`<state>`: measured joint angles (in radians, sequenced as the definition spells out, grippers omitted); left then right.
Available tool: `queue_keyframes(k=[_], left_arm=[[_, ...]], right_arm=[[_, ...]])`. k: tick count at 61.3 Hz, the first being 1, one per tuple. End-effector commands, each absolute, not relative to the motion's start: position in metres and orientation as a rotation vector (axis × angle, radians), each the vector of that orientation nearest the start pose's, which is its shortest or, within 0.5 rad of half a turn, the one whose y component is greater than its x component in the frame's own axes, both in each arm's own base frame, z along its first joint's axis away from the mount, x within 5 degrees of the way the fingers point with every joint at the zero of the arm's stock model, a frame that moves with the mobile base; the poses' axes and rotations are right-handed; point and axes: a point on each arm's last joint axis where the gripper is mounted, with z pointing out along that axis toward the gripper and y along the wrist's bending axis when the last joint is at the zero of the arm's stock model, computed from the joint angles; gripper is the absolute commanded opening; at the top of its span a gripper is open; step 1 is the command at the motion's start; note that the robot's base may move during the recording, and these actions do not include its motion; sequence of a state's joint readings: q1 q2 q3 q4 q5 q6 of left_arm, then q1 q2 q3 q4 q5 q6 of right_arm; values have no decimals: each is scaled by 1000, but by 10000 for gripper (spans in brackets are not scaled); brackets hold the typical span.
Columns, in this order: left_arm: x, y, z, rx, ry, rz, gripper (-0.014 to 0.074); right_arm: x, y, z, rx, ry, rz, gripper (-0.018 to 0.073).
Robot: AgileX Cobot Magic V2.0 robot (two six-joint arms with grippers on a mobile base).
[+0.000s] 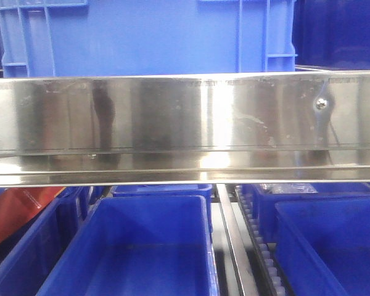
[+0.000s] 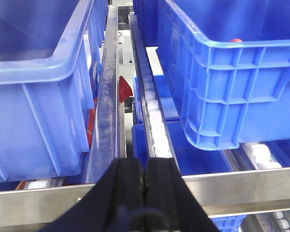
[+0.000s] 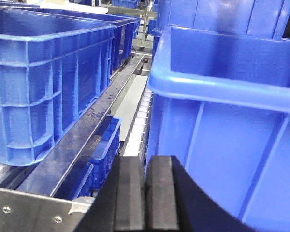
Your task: Place cylindrical capacitor in blue bin on shelf
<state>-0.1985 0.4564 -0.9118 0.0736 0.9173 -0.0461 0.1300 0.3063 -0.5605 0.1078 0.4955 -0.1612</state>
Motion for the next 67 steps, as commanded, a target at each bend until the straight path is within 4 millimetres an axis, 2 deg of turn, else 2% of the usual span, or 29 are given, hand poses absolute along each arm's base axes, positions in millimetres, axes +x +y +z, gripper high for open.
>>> queue_keyframes(k=[1,48,59,67], left_arm=[[51,-5,399,139,1916,-88,-111],[51,-5,399,139,1912,-81,-111],[48,-3,381,126,1872,-63,-111],[44,-2,352,73,1746,-57,-111]], right_arm=[[59,11,338,-201,1669,71,-162],[60,11,339,-197,1656,75,-162],[60,11,339,-197,1656,75,-162],[60,11,340,-197,1654,75,-162]])
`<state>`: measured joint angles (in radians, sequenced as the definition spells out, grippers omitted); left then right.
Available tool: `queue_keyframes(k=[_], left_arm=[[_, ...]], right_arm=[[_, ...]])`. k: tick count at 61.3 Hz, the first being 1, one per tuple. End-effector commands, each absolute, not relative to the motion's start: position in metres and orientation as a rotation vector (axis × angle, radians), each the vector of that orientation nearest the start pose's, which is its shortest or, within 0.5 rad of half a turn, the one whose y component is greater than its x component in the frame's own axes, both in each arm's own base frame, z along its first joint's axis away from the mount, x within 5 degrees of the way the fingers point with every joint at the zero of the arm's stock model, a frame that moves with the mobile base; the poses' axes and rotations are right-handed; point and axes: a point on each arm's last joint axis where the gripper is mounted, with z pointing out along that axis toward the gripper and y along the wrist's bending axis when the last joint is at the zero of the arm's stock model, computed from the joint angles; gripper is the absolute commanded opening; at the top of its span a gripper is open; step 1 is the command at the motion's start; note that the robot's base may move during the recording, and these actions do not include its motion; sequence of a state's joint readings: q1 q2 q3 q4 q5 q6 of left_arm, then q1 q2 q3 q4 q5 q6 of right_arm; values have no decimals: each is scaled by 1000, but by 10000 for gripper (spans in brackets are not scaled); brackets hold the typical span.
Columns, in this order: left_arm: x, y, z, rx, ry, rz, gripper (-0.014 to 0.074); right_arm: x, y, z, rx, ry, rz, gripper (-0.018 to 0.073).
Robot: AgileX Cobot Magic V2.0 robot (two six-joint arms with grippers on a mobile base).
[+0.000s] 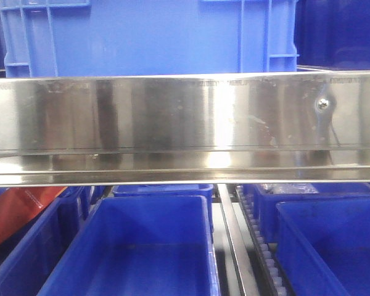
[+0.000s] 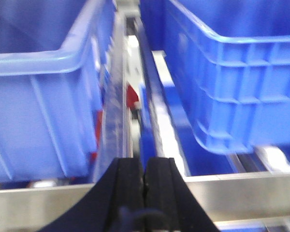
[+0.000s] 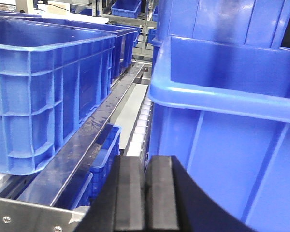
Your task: Place cylindrical capacitor in blue bin on shelf
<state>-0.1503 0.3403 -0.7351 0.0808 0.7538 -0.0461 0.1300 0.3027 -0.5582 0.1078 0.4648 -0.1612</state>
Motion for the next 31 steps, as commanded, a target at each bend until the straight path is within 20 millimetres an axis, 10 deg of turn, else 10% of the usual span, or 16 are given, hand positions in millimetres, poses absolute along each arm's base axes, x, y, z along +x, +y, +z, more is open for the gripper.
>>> queue_keyframes(k=[1,31], left_arm=[[43,-2,348,65,1731,-59,-111],[56,-2,216,-2,1452,-70,-111]], right_arm=[[60,11,340,-197,1654,75,-162],[59,11,340,-196,1651,75,-162]])
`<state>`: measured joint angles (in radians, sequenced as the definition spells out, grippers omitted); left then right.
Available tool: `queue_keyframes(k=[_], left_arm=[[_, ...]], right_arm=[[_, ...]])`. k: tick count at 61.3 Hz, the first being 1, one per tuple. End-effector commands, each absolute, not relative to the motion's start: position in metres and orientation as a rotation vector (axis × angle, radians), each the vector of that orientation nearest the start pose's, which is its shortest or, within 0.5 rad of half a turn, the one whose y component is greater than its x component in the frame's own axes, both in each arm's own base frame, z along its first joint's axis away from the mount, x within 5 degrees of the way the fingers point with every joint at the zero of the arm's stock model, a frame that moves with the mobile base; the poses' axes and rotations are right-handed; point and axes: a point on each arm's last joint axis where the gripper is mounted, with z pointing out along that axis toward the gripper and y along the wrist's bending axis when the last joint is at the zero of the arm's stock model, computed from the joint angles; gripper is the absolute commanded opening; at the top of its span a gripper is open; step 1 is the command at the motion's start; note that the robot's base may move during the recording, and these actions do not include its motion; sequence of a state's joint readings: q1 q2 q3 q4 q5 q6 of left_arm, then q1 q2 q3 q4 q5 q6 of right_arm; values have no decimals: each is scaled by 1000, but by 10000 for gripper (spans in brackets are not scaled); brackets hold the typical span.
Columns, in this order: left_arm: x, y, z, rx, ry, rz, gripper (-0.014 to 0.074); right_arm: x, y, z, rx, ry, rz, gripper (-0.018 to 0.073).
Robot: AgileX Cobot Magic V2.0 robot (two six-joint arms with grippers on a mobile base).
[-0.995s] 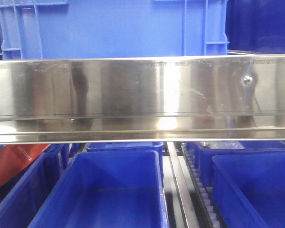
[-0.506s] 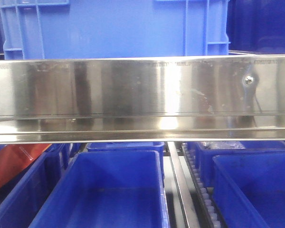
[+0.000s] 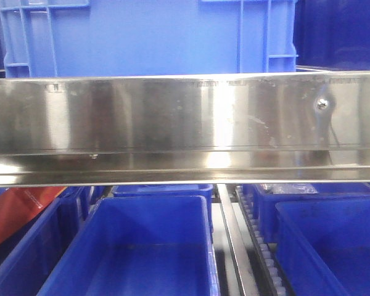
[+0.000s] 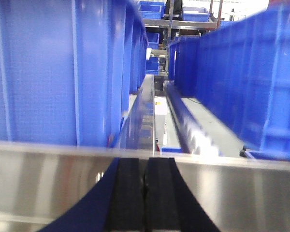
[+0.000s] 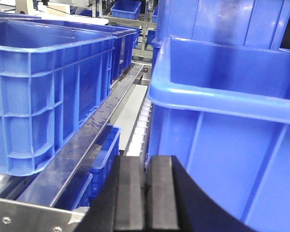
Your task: Place cylindrical capacitor in blue bin on shelf
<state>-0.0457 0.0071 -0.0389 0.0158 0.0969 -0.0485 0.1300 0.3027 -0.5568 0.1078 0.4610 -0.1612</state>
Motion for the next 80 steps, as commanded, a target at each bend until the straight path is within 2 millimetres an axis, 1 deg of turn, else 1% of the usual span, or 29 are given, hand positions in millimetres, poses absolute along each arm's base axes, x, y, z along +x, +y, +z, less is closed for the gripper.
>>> queue_keyframes(k=[1,3,5,68,72,77,80], left_arm=[[56,-2,217,-2,1441,-70,-111],[56,-2,211,-2,1504,-68,-111],[56,-2,211,-2,1511,-68,-111],[56,-2,211,-2,1511,-68,-111],[56,-2,211,-2,1511,-68,-111],[56,-2,211,-2,1511,-68,-111],[56,-2,211,-2,1511,-68,-111]], right_arm=[[59,11,340,-196,1651,75,-162],[59,11,340,-196,1651,75,-162],[59,11,340,-196,1651,75,-162],[59,11,340,-196,1647,75,-162],[59,12,341,-185,1644,97,-162],[61,11,340,-164,1611,83,-162],[62,9,336,-139,1586,62,-162]])
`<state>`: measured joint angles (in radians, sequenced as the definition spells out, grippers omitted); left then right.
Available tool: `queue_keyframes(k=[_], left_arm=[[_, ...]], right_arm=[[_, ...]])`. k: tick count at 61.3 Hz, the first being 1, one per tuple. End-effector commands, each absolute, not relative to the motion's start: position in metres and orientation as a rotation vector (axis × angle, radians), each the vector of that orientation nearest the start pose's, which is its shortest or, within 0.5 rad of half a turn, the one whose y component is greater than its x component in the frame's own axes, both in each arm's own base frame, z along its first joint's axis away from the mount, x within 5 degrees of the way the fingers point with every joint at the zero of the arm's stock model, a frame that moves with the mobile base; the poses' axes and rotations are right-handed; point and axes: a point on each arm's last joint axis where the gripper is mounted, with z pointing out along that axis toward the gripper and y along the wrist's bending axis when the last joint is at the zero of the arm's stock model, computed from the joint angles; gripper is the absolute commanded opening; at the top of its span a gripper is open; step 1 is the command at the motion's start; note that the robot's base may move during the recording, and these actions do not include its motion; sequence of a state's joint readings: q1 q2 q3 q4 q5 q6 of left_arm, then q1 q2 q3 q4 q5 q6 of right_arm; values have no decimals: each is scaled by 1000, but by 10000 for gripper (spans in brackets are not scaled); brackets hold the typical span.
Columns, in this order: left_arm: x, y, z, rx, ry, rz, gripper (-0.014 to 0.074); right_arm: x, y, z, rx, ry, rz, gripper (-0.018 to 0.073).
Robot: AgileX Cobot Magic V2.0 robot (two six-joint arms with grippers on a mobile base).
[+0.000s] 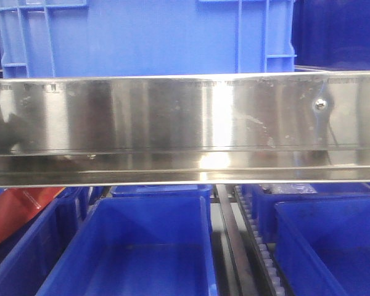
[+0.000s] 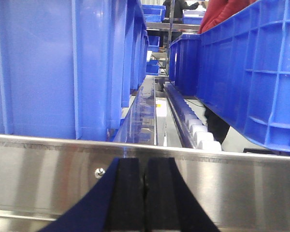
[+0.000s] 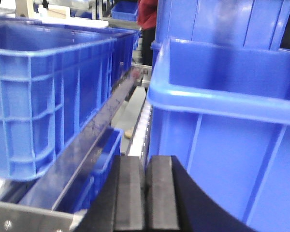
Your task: Place cylindrical capacitor in blue bin on shelf
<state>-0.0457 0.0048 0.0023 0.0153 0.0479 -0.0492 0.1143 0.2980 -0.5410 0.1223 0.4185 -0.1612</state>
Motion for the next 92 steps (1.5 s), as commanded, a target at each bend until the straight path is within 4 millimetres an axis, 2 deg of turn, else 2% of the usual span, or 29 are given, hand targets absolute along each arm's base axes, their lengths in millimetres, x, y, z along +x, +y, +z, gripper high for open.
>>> queue_keyframes(k=[1,10,22,38,41,45,92], left_arm=[[56,-2,211,-2,1511,-68,-111],[56,-2,211,-2,1511,-68,-111],[56,-2,211,-2,1511,-68,-111],[56,-2,211,-2,1511,-68,-111],[56,-2,211,-2,1511,-68,-111],[56,-2,211,-2,1511,-68,-111],[56,-2,211,-2,1511,-68,-111]], right_arm=[[63,9,334,-132,1578,56,-162],[65,4,307,-74,1536,13,-162],[62,3,255,-42,1563,30,-162],[57,0,207,22,1558,21,-162],[56,0,211,25,1507,18,-162],[56,0,205,-4,1571,-1,-162],[56,1,205,-28,1572,-17,-162]])
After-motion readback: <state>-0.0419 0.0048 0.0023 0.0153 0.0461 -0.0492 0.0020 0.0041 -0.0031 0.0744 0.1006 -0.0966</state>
